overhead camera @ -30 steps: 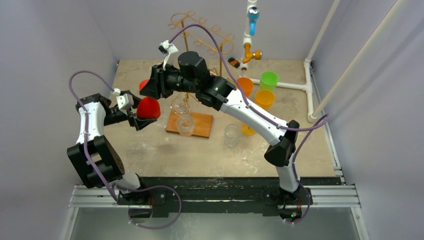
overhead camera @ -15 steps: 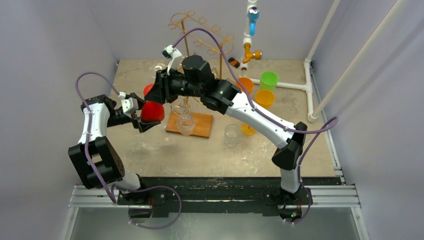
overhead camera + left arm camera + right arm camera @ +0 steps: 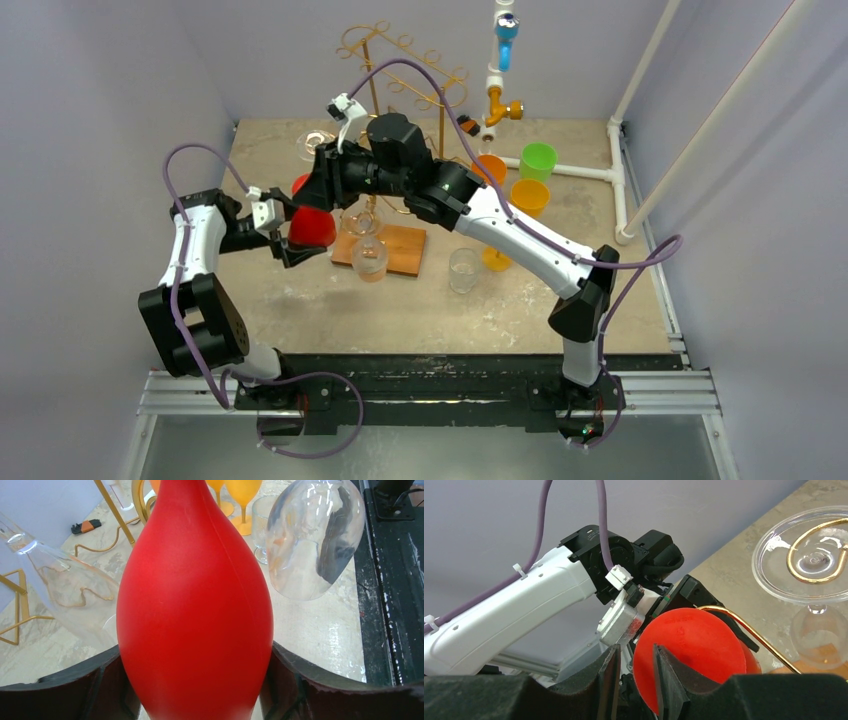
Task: Place the wine glass upside down on the wine glass rack
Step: Place the wine glass at the wine rack.
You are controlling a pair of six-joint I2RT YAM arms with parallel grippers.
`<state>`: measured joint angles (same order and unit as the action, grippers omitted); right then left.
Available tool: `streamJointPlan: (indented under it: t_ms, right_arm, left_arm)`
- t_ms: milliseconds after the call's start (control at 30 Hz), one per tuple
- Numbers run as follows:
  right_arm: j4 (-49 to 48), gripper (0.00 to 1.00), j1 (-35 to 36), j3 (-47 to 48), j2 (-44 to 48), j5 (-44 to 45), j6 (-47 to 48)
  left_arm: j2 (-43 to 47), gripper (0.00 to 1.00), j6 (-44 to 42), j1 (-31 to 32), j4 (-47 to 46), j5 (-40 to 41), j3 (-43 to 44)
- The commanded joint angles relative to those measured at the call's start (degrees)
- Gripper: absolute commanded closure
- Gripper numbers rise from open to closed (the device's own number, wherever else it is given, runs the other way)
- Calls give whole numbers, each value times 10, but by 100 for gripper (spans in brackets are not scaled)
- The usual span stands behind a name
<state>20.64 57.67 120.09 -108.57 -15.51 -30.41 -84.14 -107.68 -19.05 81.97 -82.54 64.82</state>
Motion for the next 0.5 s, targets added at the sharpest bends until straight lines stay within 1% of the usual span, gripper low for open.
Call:
streamJointPlan:
  t_ms: [0,33,67,100,167,300,467]
  right_arm:
    - [1,63,-7,-6,22,7,7]
    - [1,63,-9,-7,23,7,7]
    - [1,62,-10,-8,23,7,7]
    - [0,63,-13,-9,24,7,6]
    - [0,63,-16,-11,25,5,5]
    - [1,63,-21,-10,27,4,5]
    - [8,63,-26,-1,31,2,9]
  left_arm:
    - [6,17,-37,4,2,-27,13]
    - [4,8,-36,5,2,-28,15]
    - [3,4,-35,4,2,-28,18]
    - [2,2,-33,4,2,-29,23]
    - [-2,0,-24,3,2,-27,34]
    - [-3,0,-9,-4,2,-16,51]
    - [9,0,12,-18,2,25,62]
